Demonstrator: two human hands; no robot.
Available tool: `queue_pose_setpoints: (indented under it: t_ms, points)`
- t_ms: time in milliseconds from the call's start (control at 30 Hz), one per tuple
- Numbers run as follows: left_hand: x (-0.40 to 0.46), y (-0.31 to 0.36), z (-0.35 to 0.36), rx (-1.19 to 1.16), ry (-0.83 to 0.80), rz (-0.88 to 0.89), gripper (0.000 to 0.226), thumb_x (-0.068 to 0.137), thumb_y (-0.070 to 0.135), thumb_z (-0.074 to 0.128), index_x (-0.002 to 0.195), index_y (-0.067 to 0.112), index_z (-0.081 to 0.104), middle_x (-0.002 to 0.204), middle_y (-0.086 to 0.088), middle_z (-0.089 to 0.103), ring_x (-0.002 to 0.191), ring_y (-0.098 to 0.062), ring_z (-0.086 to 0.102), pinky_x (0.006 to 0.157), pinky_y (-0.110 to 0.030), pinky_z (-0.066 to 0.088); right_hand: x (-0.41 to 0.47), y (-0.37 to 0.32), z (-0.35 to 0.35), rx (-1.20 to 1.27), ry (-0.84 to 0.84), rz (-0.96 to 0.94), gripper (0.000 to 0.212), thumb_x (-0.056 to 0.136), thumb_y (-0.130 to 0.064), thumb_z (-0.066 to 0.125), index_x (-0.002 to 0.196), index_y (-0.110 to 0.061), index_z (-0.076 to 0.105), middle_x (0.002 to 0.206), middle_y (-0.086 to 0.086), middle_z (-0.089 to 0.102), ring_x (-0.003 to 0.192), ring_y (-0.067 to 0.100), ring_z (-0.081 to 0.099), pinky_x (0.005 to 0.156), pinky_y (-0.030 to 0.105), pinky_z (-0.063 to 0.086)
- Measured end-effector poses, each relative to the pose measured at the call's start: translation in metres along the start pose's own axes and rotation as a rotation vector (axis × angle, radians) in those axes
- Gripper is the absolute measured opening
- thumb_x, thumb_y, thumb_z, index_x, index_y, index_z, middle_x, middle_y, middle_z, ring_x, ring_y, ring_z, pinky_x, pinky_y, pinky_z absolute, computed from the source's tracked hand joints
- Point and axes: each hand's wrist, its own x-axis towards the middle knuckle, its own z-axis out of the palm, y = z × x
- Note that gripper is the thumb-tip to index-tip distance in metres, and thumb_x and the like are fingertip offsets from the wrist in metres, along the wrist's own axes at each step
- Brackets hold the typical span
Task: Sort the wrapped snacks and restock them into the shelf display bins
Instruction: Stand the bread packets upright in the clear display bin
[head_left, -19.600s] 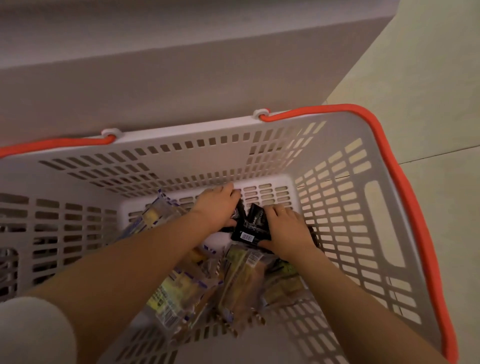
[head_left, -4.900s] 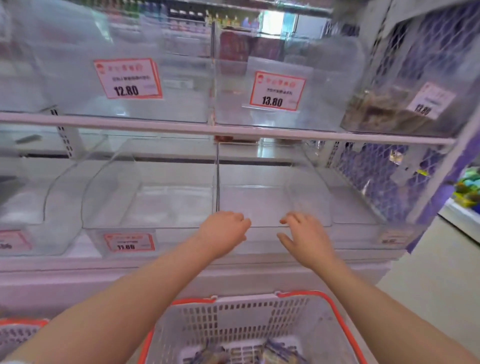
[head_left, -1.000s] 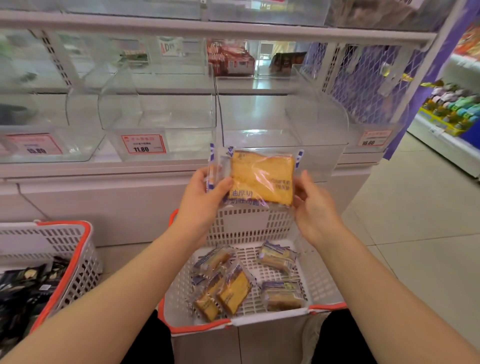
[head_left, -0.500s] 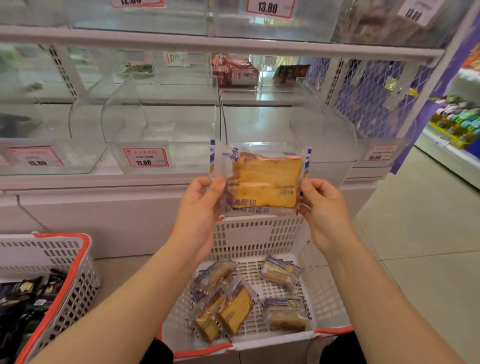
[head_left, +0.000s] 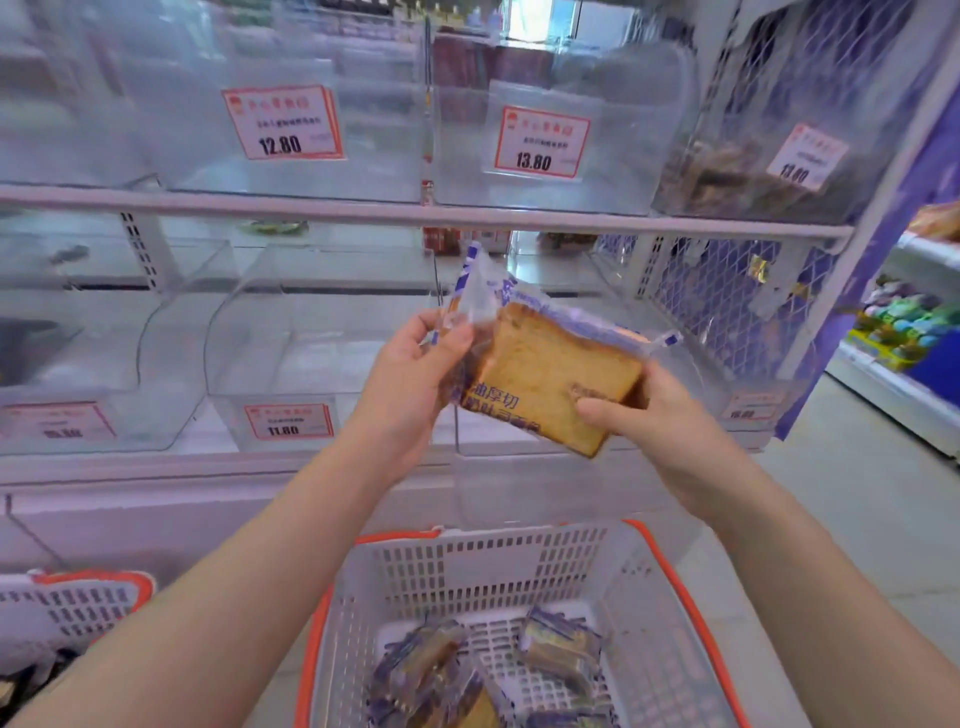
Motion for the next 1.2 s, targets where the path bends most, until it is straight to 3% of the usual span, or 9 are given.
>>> queue_pose_setpoints:
  t_ms: [200,333,433,533,667,833,967,1100,1200]
  points:
    - [0.043,-0.007,-0.032,0.682,0.115,0.018,0.009,0.088,0.016,0.060,0.093,0.020,0.054,0.087,0.006,0.065,0.075,-0.004,0.058,0.062,-0.011,0.043,0.063,0.001,-0.017,-0.004,0.055,0.120,0.044,0.082,0.010,0.058,0.120,-0.009,0.053,0.102,0.004,0.064,0.087,0.011,0.064,0.070,0.020,0.056]
    - [0.055,-0.018,-0.047,0.874,0.102,-0.008,0.024,0.086,0.027,0.063,0.106,0.016,0.056,0.092,0.009,0.061,0.078,-0.001,0.058,0.065,-0.007,0.045,0.109,0.025,-0.016,0.040,0.213,0.238,0.044,0.084,0.013,0.055,0.122,-0.008,0.050,0.089,-0.002,0.061,0.077,0.008,0.060,0.055,0.016,0.055]
    - [0.062,-0.025,-0.046,0.984,0.035,-0.085,0.047,0.083,0.039,0.064,0.120,0.013,0.053,0.112,0.003,0.060,0.095,-0.009,0.060,0.084,-0.024,0.047,0.139,0.046,-0.011,-0.066,0.195,0.345,0.047,0.082,0.016,0.056,0.124,-0.002,0.048,0.102,0.011,0.060,0.094,0.025,0.060,0.079,0.032,0.055]
    - [0.068,-0.029,-0.045,0.993,-0.003,-0.110,0.059,0.079,0.040,0.066,0.129,0.013,0.050,0.121,0.001,0.059,0.104,-0.010,0.058,0.085,-0.022,0.044,0.166,0.065,-0.001,-0.206,0.129,0.424,0.048,0.081,0.014,0.059,0.125,-0.002,0.047,0.119,0.018,0.056,0.102,0.029,0.055,0.084,0.038,0.048]
    - [0.069,-0.030,-0.049,0.964,-0.014,-0.096,0.055,0.078,0.039,0.066,0.126,0.014,0.053,0.115,0.004,0.063,0.103,-0.008,0.060,0.087,-0.022,0.045,0.193,0.088,0.014,-0.396,0.090,0.390,0.044,0.083,0.001,0.064,0.124,-0.006,0.049,0.115,0.012,0.057,0.100,0.026,0.055,0.086,0.036,0.048]
    - [0.070,-0.030,-0.048,0.992,-0.031,-0.076,0.041,0.079,0.037,0.063,0.115,0.020,0.058,0.107,0.008,0.065,0.097,-0.007,0.061,0.083,-0.022,0.047,0.218,0.106,0.021,-0.954,0.154,0.384,0.031,0.091,-0.016,0.051,0.121,-0.007,0.056,0.119,0.014,0.060,0.105,0.031,0.058,0.084,0.035,0.048]
    - [0.069,-0.030,-0.049,0.978,-0.005,-0.057,0.025,0.079,0.034,0.063,0.103,0.030,0.056,0.106,0.012,0.062,0.088,0.002,0.060,0.065,-0.004,0.043,0.221,0.103,0.034,-0.716,0.050,0.408,0.034,0.087,-0.011,0.055,0.121,-0.004,0.054,0.114,0.015,0.059,0.103,0.030,0.058,0.087,0.037,0.050]
    - [0.067,-0.029,-0.047,0.957,-0.001,-0.077,0.038,0.081,0.035,0.063,0.115,0.021,0.057,0.113,0.009,0.060,0.092,-0.003,0.061,0.072,-0.015,0.046,0.199,0.086,0.028,-0.656,-0.028,0.447,0.015,0.090,-0.014,0.053,0.101,-0.004,0.050,0.092,0.014,0.054,0.088,0.029,0.054,0.076,0.035,0.047]
    - [0.061,-0.029,-0.047,0.854,0.018,-0.135,0.040,0.085,0.039,0.059,0.121,0.022,0.054,0.115,0.009,0.060,0.099,-0.005,0.059,0.078,-0.018,0.045,0.175,0.057,0.021,-0.669,-0.107,0.349,0.030,0.091,-0.019,0.055,0.118,-0.006,0.053,0.096,0.012,0.059,0.088,0.028,0.059,0.072,0.034,0.046]
